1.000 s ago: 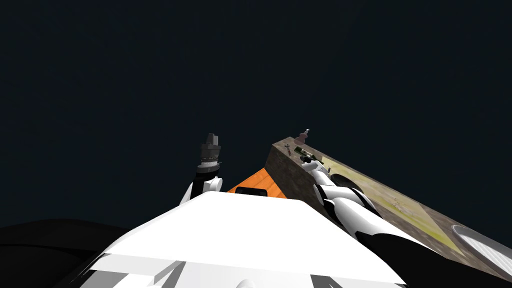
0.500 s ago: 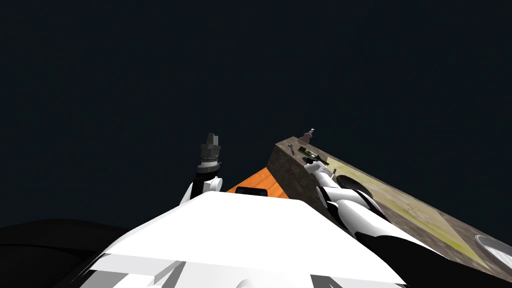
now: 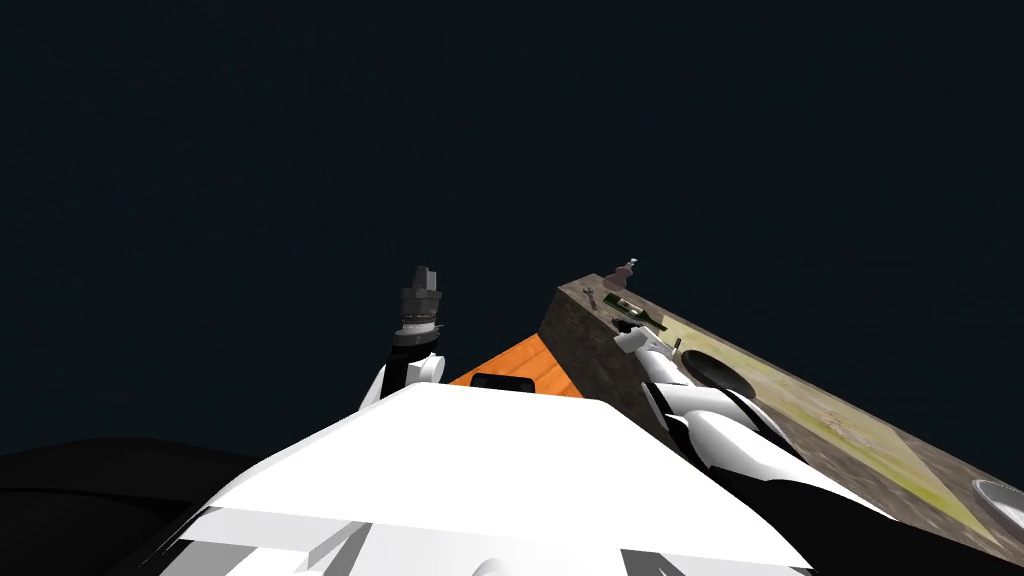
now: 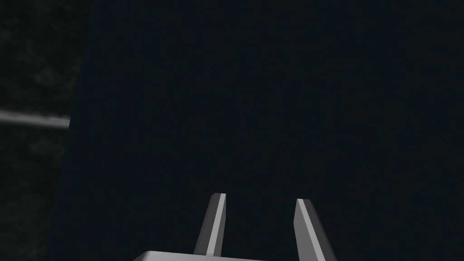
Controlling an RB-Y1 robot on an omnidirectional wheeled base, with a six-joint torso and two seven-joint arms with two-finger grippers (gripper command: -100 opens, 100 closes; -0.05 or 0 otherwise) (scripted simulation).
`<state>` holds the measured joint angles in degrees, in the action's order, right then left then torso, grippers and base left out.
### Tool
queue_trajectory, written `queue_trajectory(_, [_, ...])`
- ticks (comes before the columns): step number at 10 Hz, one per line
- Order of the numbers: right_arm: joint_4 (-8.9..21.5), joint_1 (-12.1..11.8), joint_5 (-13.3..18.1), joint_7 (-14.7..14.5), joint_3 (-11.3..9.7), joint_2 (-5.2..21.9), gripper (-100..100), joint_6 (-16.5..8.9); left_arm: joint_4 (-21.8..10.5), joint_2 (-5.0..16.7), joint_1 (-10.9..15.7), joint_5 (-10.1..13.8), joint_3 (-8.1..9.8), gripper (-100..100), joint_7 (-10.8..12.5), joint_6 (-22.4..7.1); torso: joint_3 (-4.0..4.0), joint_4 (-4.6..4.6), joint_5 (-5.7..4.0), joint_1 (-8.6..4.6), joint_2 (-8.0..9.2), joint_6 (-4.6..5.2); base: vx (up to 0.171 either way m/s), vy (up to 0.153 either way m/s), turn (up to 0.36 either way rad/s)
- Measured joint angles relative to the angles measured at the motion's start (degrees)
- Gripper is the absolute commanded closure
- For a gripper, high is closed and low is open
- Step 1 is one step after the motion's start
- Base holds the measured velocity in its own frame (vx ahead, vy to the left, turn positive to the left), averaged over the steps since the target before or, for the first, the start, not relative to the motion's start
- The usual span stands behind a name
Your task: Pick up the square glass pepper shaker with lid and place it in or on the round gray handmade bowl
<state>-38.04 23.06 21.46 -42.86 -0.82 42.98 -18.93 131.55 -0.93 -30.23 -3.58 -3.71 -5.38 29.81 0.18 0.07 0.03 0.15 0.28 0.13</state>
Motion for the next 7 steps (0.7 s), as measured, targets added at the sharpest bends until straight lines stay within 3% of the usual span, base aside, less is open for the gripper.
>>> queue_trajectory(3, [-1.5, -2.7, 1.0, 4.1, -1.3, 1.6, -100, -1.6, 0.0, 0.0, 0.0, 0.0, 0.00, 0, 0.0, 0.0, -0.03, -0.01, 0.00, -0.03, -0.06, 0.01, -0.050, 0.070, 0.088])
queue_trajectory(4, [0.3, -2.5, 2.5, 5.9, -1.6, 1.8, -100, -1.2, 0.0, 0.0, 0.0, 0.0, 0.00, 0, 0.0, 0.0, -0.06, -0.03, -0.02, -0.09, -0.11, -0.01, -0.018, 0.029, 0.045])
queue_trajectory(7, [-0.3, -4.8, 3.6, 9.7, -2.9, 3.0, -100, -2.6, 0.0, 0.0, 0.0, 0.0, 0.00, 0, 0.0, 0.0, -0.11, -0.04, -0.04, -0.19, -0.20, -0.01, -0.016, 0.026, 0.098])
